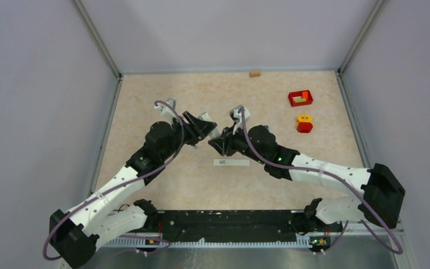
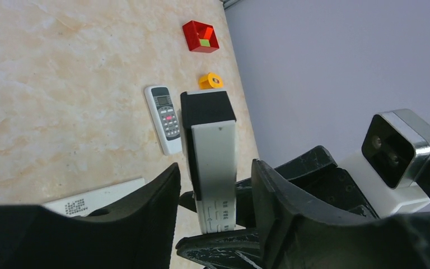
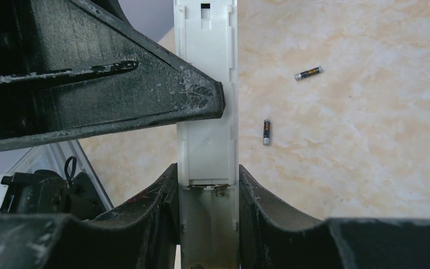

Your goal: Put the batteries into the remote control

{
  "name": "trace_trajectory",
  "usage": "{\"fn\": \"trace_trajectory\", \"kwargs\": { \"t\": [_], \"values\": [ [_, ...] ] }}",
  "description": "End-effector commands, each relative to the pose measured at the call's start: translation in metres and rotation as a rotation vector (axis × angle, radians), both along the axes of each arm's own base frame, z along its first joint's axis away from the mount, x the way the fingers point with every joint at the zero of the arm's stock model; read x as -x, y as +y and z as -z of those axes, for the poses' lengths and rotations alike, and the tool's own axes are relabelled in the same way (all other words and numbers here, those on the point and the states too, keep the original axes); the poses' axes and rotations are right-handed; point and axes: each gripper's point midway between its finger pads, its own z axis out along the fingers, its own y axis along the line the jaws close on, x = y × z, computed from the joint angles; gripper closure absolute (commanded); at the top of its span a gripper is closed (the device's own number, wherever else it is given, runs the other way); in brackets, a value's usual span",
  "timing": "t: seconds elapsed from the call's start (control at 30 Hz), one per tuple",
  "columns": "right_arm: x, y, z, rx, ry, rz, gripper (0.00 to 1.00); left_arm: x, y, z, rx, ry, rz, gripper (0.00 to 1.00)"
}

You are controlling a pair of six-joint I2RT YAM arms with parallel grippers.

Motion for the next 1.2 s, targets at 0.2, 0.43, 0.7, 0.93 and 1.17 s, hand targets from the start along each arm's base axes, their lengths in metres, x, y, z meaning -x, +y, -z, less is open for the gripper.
{"fn": "trace_trajectory", "kwargs": {
  "t": [0.2, 0.43, 0.7, 0.93, 1.17],
  "values": [
    [0.005, 0.03, -0.038, -0.1, 0.002, -0.076, 0.93, -0.001, 0.006, -0.011, 0.039, -0.039, -0.022, 0.84],
    [0.002, 0.025, -0.03, -0.089, 0.082, -0.019, 0.37, -0.022, 0.081, 0.015, -0.253, -0.032, -0.367, 0.99],
    [-0.017, 0.042, 0.03, 0.048, 0.224, 0.055, 0.43, -0.006, 0.178, 0.016, -0.5, -0.03, -0.736, 0.99],
    [-0.044, 0.078, 0.089, 0.214, 0.277, 0.076, 0.53, 0.014, 0.221, -0.006, -0.565, -0.016, -0.901, 0.97],
    [-0.071, 0.101, 0.132, 0.363, 0.208, 0.059, 0.55, 0.028, 0.237, -0.02, -0.543, -0.055, -0.935, 0.94]
  ]
}}
